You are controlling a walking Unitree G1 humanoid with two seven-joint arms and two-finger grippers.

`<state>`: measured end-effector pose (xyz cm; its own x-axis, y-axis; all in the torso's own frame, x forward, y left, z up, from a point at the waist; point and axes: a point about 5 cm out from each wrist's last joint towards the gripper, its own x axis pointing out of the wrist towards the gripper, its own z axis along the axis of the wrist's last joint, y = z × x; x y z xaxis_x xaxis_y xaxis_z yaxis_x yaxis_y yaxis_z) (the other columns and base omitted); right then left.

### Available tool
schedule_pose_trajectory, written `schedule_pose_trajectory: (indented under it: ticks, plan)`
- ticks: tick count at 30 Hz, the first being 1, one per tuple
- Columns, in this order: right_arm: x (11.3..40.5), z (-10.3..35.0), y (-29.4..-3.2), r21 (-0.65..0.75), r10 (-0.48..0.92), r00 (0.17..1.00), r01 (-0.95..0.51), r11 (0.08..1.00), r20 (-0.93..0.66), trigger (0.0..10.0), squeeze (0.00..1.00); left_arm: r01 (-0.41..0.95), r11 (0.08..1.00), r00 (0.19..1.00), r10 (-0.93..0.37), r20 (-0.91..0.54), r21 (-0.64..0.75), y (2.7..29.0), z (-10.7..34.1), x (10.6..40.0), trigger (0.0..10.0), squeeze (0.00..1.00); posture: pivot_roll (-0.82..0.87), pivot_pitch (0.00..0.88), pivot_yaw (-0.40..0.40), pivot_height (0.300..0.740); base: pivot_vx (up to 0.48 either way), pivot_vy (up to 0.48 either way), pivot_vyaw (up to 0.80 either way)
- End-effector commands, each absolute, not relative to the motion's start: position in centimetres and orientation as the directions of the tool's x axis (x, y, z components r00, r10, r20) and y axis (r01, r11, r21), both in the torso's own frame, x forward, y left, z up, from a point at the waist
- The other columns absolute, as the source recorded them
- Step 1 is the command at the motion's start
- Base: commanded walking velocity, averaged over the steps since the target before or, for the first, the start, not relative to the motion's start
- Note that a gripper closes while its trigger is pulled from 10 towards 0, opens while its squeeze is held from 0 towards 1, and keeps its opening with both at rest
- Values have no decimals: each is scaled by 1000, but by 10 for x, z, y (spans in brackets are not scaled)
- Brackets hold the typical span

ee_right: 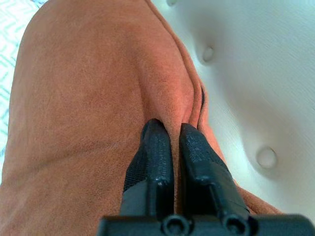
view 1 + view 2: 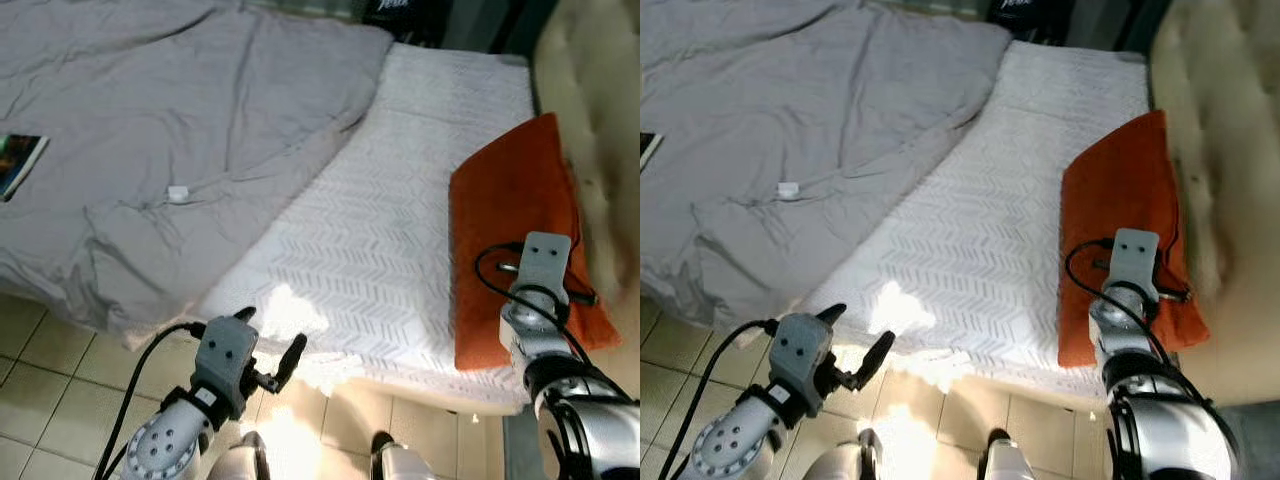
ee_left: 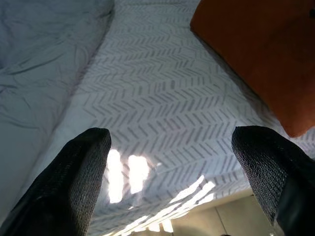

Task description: Clean up the room

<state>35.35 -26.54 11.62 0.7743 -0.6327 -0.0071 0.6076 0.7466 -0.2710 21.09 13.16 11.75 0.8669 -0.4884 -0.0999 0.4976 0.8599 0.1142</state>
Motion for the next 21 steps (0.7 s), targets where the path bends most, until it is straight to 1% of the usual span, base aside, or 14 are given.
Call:
schedule_pose_trajectory:
  ticks: [1,4,8,13,15,16,19,20,21]
  plan:
    - [351,138,-289,-247,-715,692,713,657,98,10000,0,512,852,857,-499,-124,109,131,114,205,10000,0,75,305,-58,740,0,0,0]
    - [347,146,-301,-248,-767,629,769,589,129,10000,0,510,852,859,-498,-122,114,135,117,203,10000,0,91,322,-44,740,0,0,0]
    - [341,145,-315,-295,-800,585,794,532,131,10000,0,512,851,857,-498,-132,119,140,117,198,10000,0,103,338,-34,740,0,0,0]
    - [334,141,-326,-344,-814,569,792,505,115,10000,0,517,848,854,-501,-140,121,142,118,195,10000,0,112,349,-27,740,0,0,0]
    - [326,135,-335,-371,-837,538,801,471,101,10000,0,520,845,852,-503,-143,124,144,119,193,10000,0,119,355,-21,740,0,0,0]
    - [320,126,-338,-379,-848,527,798,469,60,10000,0,524,843,850,-505,-150,126,146,120,191,10000,0,124,362,-11,740,0,0,0]
    - [319,124,-338,-381,-851,523,797,468,50,10000,0,524,842,849,-506,-152,126,147,120,191,10000,0,124,363,-9,740,0,0,0]
    - [316,117,-339,-368,-857,516,799,476,11,10000,0,526,841,848,-507,-155,127,148,120,190,10000,0,125,366,-4,740,0,0,0]
    - [316,117,-339,-368,-857,516,799,476,11,10000,0,526,841,848,-507,-155,127,148,120,190,10000,0,125,366,-4,740,0,0,0]
